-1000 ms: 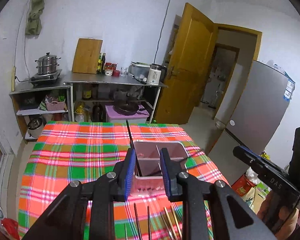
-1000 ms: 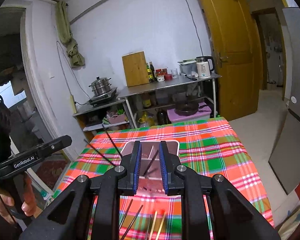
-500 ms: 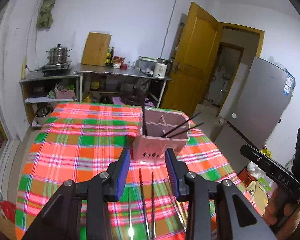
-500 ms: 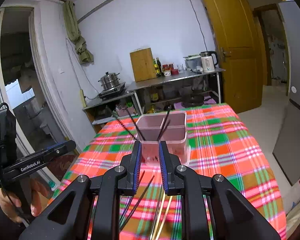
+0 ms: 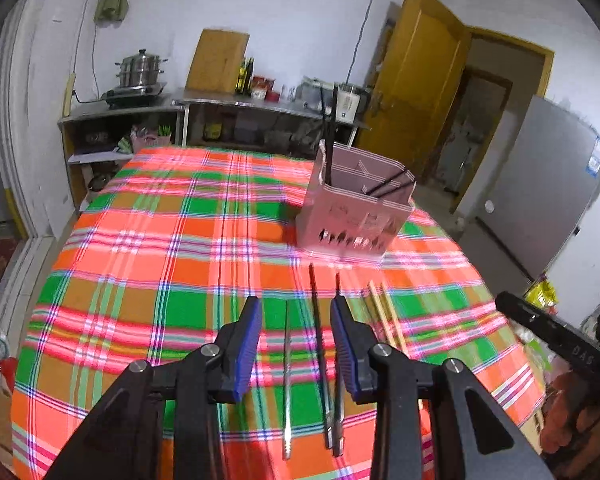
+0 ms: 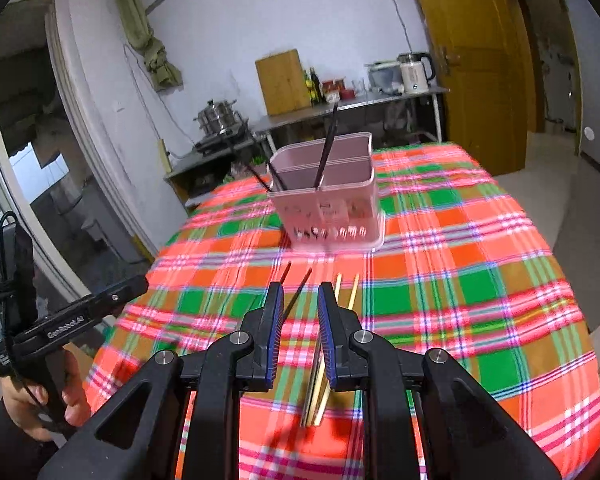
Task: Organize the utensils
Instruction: 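Move both open tools back toward the remaining chopsticks on the cloth, then close the left tool on a thin dark chopstick while the right tool grasps a black chopstick, then lift both held chopsticks and carry them over the pink basket, then lower the chopsticks into the pink basket and open both tools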
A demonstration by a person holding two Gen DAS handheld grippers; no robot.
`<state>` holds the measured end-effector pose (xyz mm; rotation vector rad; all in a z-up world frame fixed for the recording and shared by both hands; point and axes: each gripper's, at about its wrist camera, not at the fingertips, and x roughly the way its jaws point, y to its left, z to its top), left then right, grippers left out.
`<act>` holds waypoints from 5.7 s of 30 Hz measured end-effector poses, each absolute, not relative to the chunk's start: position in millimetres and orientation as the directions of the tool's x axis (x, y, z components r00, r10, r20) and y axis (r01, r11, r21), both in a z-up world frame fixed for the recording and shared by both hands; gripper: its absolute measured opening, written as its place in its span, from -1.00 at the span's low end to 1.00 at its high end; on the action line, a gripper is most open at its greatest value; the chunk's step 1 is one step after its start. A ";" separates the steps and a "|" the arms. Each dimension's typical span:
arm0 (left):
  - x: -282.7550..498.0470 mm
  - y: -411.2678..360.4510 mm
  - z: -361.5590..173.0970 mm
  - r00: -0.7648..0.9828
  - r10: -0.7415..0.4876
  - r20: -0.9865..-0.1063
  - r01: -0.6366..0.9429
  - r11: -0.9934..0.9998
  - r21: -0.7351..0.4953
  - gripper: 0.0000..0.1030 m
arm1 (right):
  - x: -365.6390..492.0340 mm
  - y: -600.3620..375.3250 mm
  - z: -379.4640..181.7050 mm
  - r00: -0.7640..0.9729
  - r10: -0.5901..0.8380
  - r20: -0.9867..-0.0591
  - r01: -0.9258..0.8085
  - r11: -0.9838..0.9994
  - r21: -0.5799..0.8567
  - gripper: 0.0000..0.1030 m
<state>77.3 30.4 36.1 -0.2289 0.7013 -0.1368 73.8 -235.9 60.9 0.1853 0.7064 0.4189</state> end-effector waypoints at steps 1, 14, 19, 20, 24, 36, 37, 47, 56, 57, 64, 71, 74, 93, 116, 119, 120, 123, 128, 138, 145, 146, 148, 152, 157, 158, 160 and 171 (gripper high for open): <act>79.0 28.7 30.2 0.743 -0.203 -0.638 0.052 0.967 -0.248 -0.31 | 74.6 -234.0 58.0 0.674 0.437 -0.596 -0.315 0.899 0.304 -0.65; 120.9 15.4 -28.6 0.600 -0.237 -0.764 0.085 0.969 -0.233 -0.31 | 105.8 -211.0 15.2 0.579 0.439 -0.687 -0.328 0.897 0.296 -0.66; 144.6 10.1 -53.9 0.544 -0.237 -0.805 0.085 0.970 -0.228 -0.48 | 122.4 -206.2 -1.0 0.548 0.430 -0.718 -0.321 0.900 0.294 -0.68; 149.5 9.1 -59.4 0.532 -0.244 -0.811 0.087 0.968 -0.235 -0.48 | 127.2 -205.0 -5.2 0.540 0.428 -0.725 -0.319 0.901 0.294 -0.70; 160.1 7.1 -70.6 0.517 -0.243 -0.820 0.091 0.969 -0.230 -0.52 | 141.6 -200.7 -15.9 0.520 0.423 -0.742 -0.315 0.903 0.294 -0.74; 164.2 20.7 -71.5 0.543 -0.184 -0.819 0.030 0.979 -0.201 -0.88 | 175.6 -183.0 -44.3 0.468 0.387 -0.794 -0.308 0.914 0.265 -0.76; 163.5 22.8 -71.4 0.542 -0.191 -0.819 0.027 0.977 -0.209 -0.88 | 177.4 -181.8 -46.5 0.464 0.385 -0.798 -0.307 0.915 0.263 -0.76; 181.4 31.1 -73.0 0.492 -0.248 -0.834 0.022 0.962 -0.273 -0.88 | 196.7 -175.1 -58.1 0.433 0.345 -0.833 -0.278 0.930 0.241 -0.75; 196.4 20.8 -73.2 0.488 -0.229 -0.842 0.062 0.972 -0.228 -0.88 | 206.3 -165.6 -59.7 0.429 0.319 -0.845 -0.279 0.937 0.212 -0.76; 198.5 19.1 -72.5 0.482 -0.223 -0.847 0.067 0.974 -0.218 -0.88 | 206.6 -164.3 -59.8 0.430 0.315 -0.846 -0.283 0.937 0.205 -0.77; 217.6 23.1 -72.1 0.426 -0.260 -0.866 0.060 0.964 -0.260 -0.87 | 210.5 -165.0 -59.8 0.414 0.328 -0.849 -0.277 0.934 0.226 -0.77; 224.8 12.5 -71.2 0.446 -0.218 -0.868 0.077 0.976 -0.206 -0.88 | 211.4 -164.0 -59.6 0.425 0.308 -0.852 -0.278 0.939 0.201 -0.89; 225.6 9.4 -70.7 0.444 -0.199 -0.873 0.083 0.980 -0.181 -0.90 | 213.2 -165.8 -60.1 0.416 0.325 -0.849 -0.273 0.936 0.225 -0.90; 180.2 12.3 19.5 0.573 -0.301 -0.762 0.164 0.953 -0.253 -0.91 | 179.8 -187.6 24.2 0.537 0.428 -0.727 -0.317 0.901 0.296 -0.92; 158.3 10.7 78.1 0.632 -0.351 -0.691 0.207 0.935 -0.286 -0.91 | 150.1 -206.1 89.2 0.635 0.445 -0.631 -0.355 0.894 0.273 -0.92; 159.1 10.8 78.1 0.629 -0.363 -0.687 0.207 0.930 -0.303 -0.91 | 148.9 -206.9 90.1 0.636 0.445 -0.630 -0.355 0.894 0.273 -0.92; 160.3 10.5 77.5 0.626 -0.367 -0.688 0.207 0.929 -0.307 -0.91 | 149.5 -207.2 89.7 0.636 0.445 -0.631 -0.354 0.894 0.273 -0.92; 165.3 9.9 75.2 0.611 -0.389 -0.689 0.212 0.920 -0.331 -0.91 | 151.6 -207.3 89.7 0.635 0.446 -0.631 -0.355 0.894 0.275 -0.92; 176.1 10.5 81.1 0.624 -0.420 -0.659 0.218 0.903 -0.369 -0.91 | 158.7 -205.7 93.6 0.639 0.446 -0.627 -0.357 0.894 0.271 -0.92; 214.3 15.5 126.9 0.694 -0.416 -0.587 0.221 0.900 -0.376 -0.91 | 185.8 -206.8 128.9 0.693 0.439 -0.571 -0.365 0.898 0.247 -0.92; 241.4 18.8 161.0 0.735 -0.406 -0.543 0.222 0.901 -0.373 -0.91 | 206.6 -208.2 161.0 0.742 0.435 -0.510 -0.363 0.901 0.239 -0.92; 245.3 18.1 164.6 0.739 -0.401 -0.541 0.222 0.903 -0.367 -0.91 | 209.7 -208.0 166.5 0.752 0.433 -0.497 -0.363 0.902 0.236 -0.92; 251.2 16.9 169.9 0.745 -0.397 -0.535 0.224 0.906 -0.361 -0.91 | 214.3 -207.2 173.8 0.763 0.431 -0.481 -0.361 0.902 0.236 -0.92; 266.1 13.5 176.9 0.752 -0.402 -0.522 0.231 0.903 -0.363 -0.91 | 227.2 -205.6 183.3 0.780 0.426 -0.459 -0.353 0.905 0.239 -0.92; 286.6 7.7 171.2 0.736 -0.412 -0.537 0.239 0.900 -0.364 -0.91 | 241.3 -201.7 179.4 0.784 0.409 -0.468 -0.338 0.912 0.231 -0.92; 291.8 6.2 167.6 0.731 -0.409 -0.546 0.235 0.903 -0.361 -0.91 | 244.2 -201.6 177.2 0.782 0.408 -0.472 -0.335 0.913 0.233 -0.92; 298.0 4.8 161.2 0.723 -0.412 -0.554 0.233 0.901 -0.367 -0.91 | 250.1 -200.3 172.3 0.777 0.406 -0.481 -0.329 0.913 0.240 -0.92; 327.7 3.6 121.1 0.677 -0.388 -0.626 0.204 0.916 -0.346 -0.91 | 272.0 -190.4 139.9 0.748 0.384 -0.541 -0.315 0.923 0.220 -0.92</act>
